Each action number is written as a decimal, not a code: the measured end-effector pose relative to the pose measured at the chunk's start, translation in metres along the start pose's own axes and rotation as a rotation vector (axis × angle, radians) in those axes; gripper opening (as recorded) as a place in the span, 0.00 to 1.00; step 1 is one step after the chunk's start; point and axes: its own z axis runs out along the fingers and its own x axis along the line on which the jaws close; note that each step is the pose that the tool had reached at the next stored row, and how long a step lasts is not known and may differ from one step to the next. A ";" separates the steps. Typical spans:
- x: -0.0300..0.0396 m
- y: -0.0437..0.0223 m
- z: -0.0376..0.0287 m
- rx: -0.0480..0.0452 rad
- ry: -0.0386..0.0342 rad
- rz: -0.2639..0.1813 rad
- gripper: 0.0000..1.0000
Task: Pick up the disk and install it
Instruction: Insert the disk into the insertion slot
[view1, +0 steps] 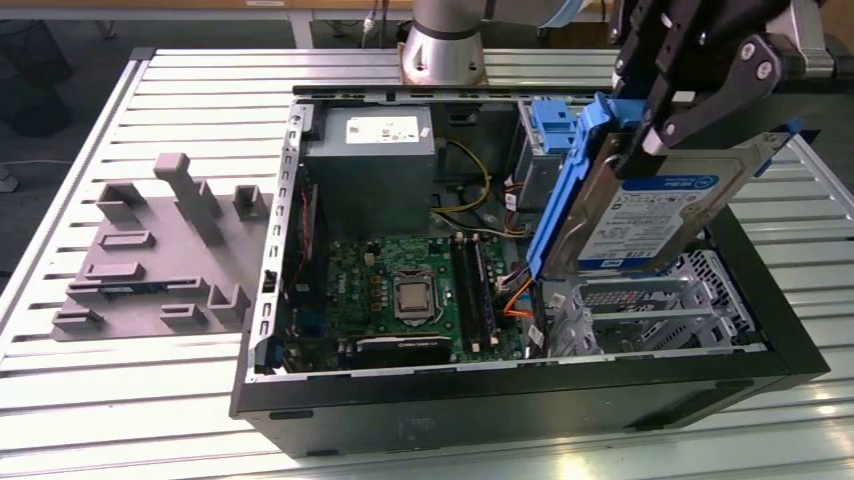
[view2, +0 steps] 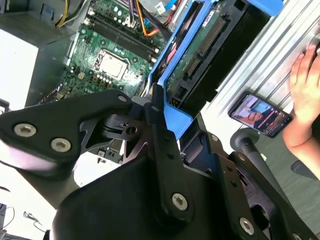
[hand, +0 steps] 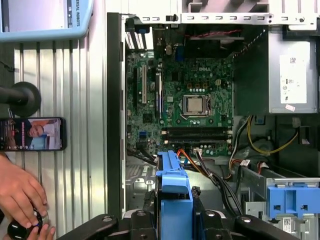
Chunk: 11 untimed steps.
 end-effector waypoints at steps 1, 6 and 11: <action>0.0000 -0.0002 0.0000 -0.0001 0.0002 0.000 0.36; 0.0000 -0.0004 0.0003 0.0000 0.0000 0.000 0.36; 0.0000 -0.0005 0.0004 0.0000 0.0001 0.000 0.36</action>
